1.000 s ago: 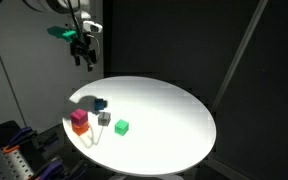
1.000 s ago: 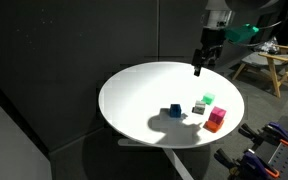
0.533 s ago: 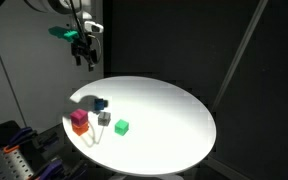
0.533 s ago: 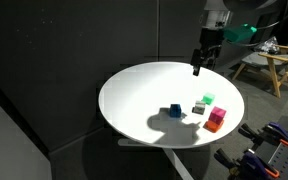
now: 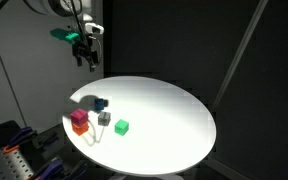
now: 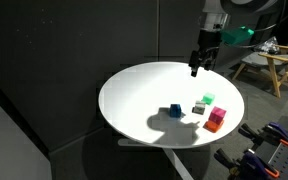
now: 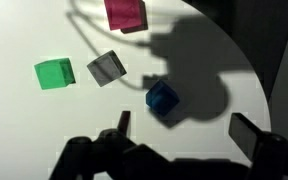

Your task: Pick up the blue block and put it on top of the gray block

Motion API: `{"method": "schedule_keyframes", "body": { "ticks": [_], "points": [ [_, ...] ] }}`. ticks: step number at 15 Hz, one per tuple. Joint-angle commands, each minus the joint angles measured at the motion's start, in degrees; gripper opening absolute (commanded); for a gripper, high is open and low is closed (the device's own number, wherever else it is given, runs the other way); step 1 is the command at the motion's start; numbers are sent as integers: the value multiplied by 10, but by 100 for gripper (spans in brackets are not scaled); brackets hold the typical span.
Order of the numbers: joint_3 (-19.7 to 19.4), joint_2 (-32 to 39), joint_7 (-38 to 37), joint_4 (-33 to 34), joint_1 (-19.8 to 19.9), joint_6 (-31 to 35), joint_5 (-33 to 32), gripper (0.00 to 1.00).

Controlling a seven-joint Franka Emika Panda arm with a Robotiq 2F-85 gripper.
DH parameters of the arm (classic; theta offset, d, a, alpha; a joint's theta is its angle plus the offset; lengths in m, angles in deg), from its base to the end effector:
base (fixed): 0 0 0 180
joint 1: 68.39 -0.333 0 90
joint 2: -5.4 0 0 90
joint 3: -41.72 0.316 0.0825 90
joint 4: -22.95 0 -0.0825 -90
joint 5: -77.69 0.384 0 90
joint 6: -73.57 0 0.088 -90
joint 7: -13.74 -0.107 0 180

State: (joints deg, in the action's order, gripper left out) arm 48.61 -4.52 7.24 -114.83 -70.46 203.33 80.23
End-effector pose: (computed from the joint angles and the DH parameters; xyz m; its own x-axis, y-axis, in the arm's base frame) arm 0.4662 0.0749 0.3833 0.9995 0.0134 0.0302 0.0139 -0.9997 -0.0178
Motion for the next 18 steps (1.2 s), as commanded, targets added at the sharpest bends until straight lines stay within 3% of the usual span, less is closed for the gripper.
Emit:
{"method": "schedule_keyframes", "body": {
  "ticks": [1, 6, 18],
  "points": [
    [-6, 38, -1, 25, -9, 27, -2, 100],
    [-8, 89, 3, 55, -11, 50, -6, 100],
    [-29, 202, -42, 149, -13, 29, -13, 100]
  ]
}}
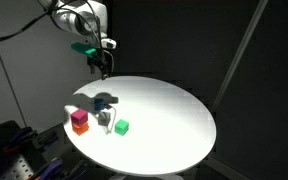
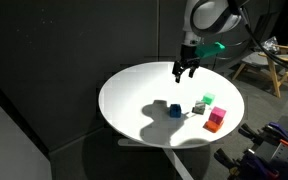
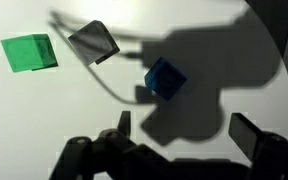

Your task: Pick up the blue block and put it on top of the gray block

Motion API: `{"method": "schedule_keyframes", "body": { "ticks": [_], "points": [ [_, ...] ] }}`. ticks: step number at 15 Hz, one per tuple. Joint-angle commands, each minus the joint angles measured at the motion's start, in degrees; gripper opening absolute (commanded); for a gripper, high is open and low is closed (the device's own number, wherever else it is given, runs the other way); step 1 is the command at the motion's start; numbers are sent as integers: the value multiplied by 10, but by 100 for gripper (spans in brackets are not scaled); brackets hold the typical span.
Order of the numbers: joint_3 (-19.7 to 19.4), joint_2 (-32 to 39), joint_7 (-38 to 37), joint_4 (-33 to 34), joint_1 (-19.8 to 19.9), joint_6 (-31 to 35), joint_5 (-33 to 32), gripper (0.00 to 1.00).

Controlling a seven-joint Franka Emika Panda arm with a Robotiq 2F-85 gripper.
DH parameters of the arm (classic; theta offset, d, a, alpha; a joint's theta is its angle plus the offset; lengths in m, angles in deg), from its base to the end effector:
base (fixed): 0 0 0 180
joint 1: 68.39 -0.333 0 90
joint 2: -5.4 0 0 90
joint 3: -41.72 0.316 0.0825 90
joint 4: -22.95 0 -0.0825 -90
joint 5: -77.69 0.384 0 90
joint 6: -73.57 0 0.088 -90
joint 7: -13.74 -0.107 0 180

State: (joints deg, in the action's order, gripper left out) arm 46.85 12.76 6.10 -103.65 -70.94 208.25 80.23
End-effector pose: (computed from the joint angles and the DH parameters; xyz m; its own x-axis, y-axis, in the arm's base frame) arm 0.5404 0.0732 0.3231 0.9995 -0.0312 0.0063 -0.0309 -0.9985 -0.0446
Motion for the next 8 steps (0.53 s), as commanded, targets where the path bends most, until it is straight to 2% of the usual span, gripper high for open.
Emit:
{"method": "schedule_keyframes", "body": {
  "ticks": [1, 8],
  "points": [
    [-13, 38, -37, 44, -9, -21, -13, 100],
    [-29, 107, -114, 87, -29, -23, -24, 100]
  ]
}}
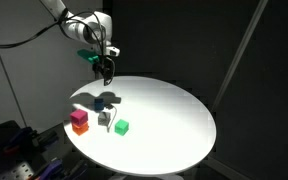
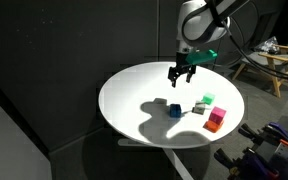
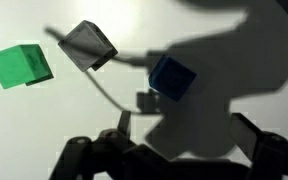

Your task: Pick up the blue block and put it on top of the gray block

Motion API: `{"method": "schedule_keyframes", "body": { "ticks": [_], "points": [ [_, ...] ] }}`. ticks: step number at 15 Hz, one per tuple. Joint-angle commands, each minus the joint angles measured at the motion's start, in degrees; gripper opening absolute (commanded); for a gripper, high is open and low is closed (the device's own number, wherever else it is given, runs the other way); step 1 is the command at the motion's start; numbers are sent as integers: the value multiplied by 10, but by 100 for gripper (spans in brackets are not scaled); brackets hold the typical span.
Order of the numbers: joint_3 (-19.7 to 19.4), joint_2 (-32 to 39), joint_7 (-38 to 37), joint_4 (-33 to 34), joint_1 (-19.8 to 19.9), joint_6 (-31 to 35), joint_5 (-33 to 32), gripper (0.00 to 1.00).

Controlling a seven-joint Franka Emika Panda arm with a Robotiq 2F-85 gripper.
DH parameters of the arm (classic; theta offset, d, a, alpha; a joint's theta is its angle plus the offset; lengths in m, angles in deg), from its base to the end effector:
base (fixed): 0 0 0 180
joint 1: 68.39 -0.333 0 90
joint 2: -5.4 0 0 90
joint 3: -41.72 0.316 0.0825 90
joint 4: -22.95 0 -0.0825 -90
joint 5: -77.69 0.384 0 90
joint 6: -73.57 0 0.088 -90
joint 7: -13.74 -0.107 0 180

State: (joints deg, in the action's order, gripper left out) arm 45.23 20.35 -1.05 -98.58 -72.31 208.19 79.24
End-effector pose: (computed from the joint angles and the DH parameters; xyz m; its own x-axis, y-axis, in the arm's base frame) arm 0.5652 0.0737 0.2859 0.9881 -0.1484 -0.0402 -0.1495 -0.9884 -0.0250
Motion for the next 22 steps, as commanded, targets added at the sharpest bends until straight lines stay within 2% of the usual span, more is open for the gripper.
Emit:
{"method": "schedule_keyframes", "body": {
  "ticks": [1, 12, 22],
  "points": [
    [-16, 41, -55, 42, -19, -25, -13, 100],
    [-39, 77, -153, 67, -38, -78, -1, 100],
    [-47, 105, -168, 62, -48, -61, -3, 100]
  ]
}}
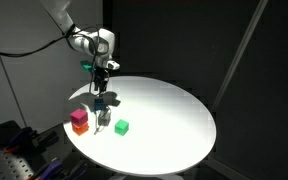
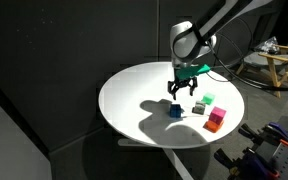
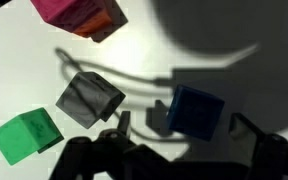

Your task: Pick up the blue block and put it on top of the gray block

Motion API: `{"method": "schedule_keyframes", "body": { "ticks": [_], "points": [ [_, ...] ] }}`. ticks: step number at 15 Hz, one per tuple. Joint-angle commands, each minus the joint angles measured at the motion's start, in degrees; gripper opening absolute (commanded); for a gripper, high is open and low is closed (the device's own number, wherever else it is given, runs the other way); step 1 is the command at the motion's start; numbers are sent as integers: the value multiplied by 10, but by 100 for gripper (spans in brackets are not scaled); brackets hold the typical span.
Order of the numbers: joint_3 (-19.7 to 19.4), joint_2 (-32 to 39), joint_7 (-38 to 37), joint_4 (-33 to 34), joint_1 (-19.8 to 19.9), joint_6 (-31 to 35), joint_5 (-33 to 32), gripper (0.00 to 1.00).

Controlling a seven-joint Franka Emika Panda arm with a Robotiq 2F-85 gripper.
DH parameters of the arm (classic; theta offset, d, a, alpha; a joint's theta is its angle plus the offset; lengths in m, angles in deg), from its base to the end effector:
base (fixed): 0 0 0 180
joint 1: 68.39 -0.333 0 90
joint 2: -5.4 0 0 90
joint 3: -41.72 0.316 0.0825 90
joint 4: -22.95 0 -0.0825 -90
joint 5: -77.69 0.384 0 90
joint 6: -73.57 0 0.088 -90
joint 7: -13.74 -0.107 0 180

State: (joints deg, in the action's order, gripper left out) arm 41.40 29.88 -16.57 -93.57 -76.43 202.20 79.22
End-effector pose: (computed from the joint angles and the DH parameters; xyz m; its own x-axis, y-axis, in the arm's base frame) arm 0.5695 0.0780 0.2165 0.8951 -0.4023 -0.1923 -0.3909 -0.9154 0.0957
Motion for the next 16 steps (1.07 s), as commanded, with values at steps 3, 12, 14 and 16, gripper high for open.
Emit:
{"method": "schedule_keyframes", "body": {
  "ticks": [3, 12, 14, 16],
  "points": [
    [-12, 17, -15, 11, -8, 4, -3, 100],
    [-16, 29, -18, 10, -9, 5, -2, 100],
    [-17, 33, -25, 11, -12, 9, -3, 100],
    [-17, 36, -34, 11, -14, 14, -1, 100]
  ]
}}
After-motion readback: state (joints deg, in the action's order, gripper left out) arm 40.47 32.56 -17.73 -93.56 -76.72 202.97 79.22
